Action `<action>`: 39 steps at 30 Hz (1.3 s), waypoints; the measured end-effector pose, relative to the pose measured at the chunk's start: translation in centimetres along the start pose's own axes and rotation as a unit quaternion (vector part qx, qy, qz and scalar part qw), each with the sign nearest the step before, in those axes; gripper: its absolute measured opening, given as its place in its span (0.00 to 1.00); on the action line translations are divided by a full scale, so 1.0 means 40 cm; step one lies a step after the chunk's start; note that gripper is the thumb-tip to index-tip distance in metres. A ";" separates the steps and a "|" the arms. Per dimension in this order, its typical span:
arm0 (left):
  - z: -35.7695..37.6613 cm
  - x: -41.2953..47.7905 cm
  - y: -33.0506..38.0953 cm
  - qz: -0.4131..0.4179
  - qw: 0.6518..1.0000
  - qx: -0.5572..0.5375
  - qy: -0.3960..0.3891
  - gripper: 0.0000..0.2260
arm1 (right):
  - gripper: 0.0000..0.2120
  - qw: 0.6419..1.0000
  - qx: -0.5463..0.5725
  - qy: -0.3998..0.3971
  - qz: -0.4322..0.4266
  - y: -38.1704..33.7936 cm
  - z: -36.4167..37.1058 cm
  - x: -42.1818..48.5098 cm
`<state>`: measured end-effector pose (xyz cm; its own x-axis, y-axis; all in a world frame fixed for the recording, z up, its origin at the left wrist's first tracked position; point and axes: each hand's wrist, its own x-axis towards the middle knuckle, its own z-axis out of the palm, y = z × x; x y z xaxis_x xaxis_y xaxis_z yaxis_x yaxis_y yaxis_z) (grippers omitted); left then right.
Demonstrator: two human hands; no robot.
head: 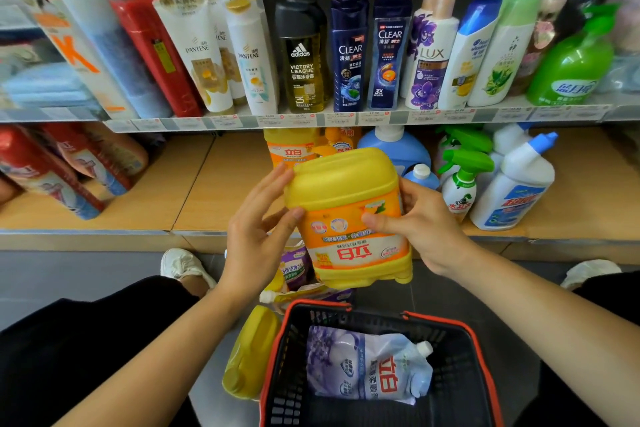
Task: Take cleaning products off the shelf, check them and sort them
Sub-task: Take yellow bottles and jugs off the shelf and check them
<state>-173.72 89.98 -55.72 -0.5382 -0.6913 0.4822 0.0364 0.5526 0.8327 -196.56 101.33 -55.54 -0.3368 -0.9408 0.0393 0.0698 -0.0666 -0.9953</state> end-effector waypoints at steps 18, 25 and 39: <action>0.049 -0.007 -0.092 -0.342 0.916 -0.178 -0.111 0.28 | 0.36 0.988 0.128 0.082 0.030 0.012 -0.074 0.033; 0.098 0.047 -0.064 -0.264 0.951 -0.140 -0.082 0.17 | 0.33 0.979 0.083 0.064 0.173 0.130 -0.194 -0.005; 0.274 0.050 -0.176 -0.239 0.931 0.040 -0.272 0.08 | 0.14 0.845 -0.420 -0.186 0.275 0.400 -0.213 -0.167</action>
<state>-184.26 89.80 -63.62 -0.8239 -0.5419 -0.1659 -0.3687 0.2903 0.8830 -201.19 109.38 -72.49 -0.1408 -0.8024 -0.5800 -0.6241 0.5267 -0.5772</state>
